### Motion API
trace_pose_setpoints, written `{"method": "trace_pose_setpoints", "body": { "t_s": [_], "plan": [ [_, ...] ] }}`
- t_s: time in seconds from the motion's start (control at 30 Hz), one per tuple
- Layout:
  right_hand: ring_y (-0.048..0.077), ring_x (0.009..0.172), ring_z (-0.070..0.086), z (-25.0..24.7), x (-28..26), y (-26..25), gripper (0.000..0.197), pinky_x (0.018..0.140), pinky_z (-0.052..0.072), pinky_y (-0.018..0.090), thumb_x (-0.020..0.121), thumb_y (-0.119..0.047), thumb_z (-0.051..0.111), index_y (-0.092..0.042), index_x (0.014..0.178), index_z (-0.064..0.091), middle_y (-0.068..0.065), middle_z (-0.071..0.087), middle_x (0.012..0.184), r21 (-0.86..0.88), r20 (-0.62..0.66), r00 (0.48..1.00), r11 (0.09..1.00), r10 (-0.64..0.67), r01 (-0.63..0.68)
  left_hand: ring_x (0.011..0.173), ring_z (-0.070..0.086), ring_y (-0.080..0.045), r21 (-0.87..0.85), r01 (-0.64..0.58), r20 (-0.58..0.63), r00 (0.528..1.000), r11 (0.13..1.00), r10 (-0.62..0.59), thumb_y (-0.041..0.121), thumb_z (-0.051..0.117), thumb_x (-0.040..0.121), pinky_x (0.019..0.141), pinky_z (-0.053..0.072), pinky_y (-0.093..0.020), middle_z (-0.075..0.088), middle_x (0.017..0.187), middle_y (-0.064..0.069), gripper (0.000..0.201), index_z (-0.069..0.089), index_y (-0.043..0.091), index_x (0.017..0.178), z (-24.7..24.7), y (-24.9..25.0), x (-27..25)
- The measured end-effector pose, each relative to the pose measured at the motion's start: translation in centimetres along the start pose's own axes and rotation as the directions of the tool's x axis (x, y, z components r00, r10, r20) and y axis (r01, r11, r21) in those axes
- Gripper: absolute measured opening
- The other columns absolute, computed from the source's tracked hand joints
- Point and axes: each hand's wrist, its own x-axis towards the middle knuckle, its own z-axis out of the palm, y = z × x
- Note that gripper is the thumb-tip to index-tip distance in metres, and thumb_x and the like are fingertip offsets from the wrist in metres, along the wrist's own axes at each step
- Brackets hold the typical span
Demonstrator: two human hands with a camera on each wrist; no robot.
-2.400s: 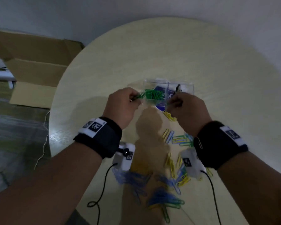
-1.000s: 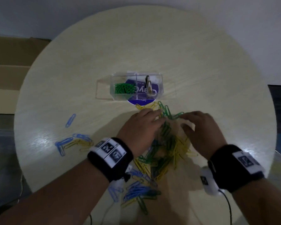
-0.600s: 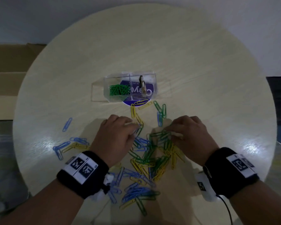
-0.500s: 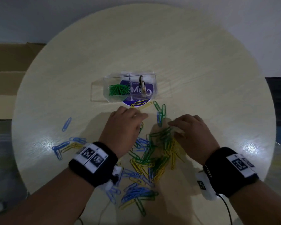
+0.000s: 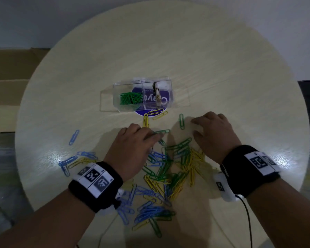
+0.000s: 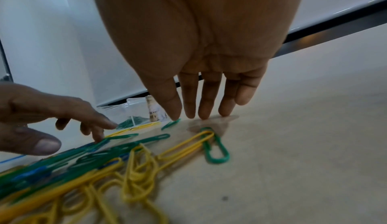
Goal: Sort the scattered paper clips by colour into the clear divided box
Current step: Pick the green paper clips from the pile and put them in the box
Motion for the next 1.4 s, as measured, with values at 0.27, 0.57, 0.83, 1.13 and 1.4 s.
{"method": "trace_pose_setpoints", "body": {
  "t_s": [0.27, 0.57, 0.83, 1.13, 1.4],
  "plan": [
    [0.038, 0.092, 0.058, 0.3, 1.9, -2.7, 0.03, 0.08, 0.044, 0.035, 0.081, -0.034, 0.066, -0.017, 0.106, 0.066, 0.012, 0.058, 0.1, 0.15, -0.061, 0.998, 0.988, -0.008, 0.017, 0.099, 0.047, -0.029, -0.005, 0.044, -0.033, 0.998, 0.999, -0.044, 0.014, 0.061, 0.083, 0.076, 0.031, -0.039, 0.06, 0.116, 0.002, 0.044, 0.058, 0.023, 0.126, 0.6, -0.9, -0.9],
    [0.04, 0.091, 0.055, 1.2, 3.5, -4.8, 0.025, 0.078, 0.046, 0.04, 0.078, -0.031, 0.067, -0.015, 0.096, 0.059, 0.015, 0.053, 0.1, 0.112, 0.002, 1.0, 0.994, -0.01, 0.009, 0.112, 0.049, -0.028, -0.004, 0.053, -0.016, 0.998, 0.999, -0.053, 0.022, 0.055, 0.083, 0.082, 0.035, -0.039, 0.054, 0.136, 0.004, 0.047, 0.056, 0.021, 0.13, 0.5, -0.6, -0.2],
    [0.036, 0.092, 0.054, 1.1, 2.4, -4.6, 0.042, 0.081, 0.044, 0.037, 0.072, -0.051, 0.071, -0.018, 0.096, 0.06, 0.011, 0.053, 0.1, 0.09, -0.004, 0.999, 0.995, -0.035, 0.035, 0.119, 0.047, -0.025, -0.034, 0.163, -0.039, 0.986, 0.986, -0.165, 0.018, 0.057, 0.088, 0.089, 0.036, -0.04, 0.052, 0.141, 0.008, 0.05, 0.051, 0.023, 0.137, 1.1, -1.1, -0.4],
    [0.036, 0.09, 0.057, 1.2, 2.8, -3.9, 0.015, 0.083, 0.05, 0.039, 0.07, -0.02, 0.062, -0.026, 0.083, 0.059, 0.01, 0.054, 0.092, 0.249, 0.017, 0.995, 0.964, 0.095, -0.096, 0.117, 0.047, -0.026, -0.06, 0.248, -0.091, 0.963, 0.967, -0.253, 0.027, 0.053, 0.09, 0.088, 0.033, -0.039, 0.059, 0.134, 0.008, 0.035, 0.063, 0.022, 0.123, 1.1, -2.1, -1.3],
    [0.032, 0.093, 0.056, 1.0, 2.0, -2.7, 0.028, 0.078, 0.041, 0.029, 0.069, -0.01, 0.065, -0.017, 0.097, 0.062, 0.011, 0.057, 0.1, 0.283, -0.017, 0.992, 0.952, 0.124, -0.114, 0.104, 0.049, -0.029, -0.098, 0.303, -0.212, 0.924, 0.948, -0.317, 0.023, 0.059, 0.086, 0.081, 0.04, -0.04, 0.063, 0.112, 0.003, 0.028, 0.066, 0.023, 0.113, -0.2, -2.6, -0.3]
  ]
}}
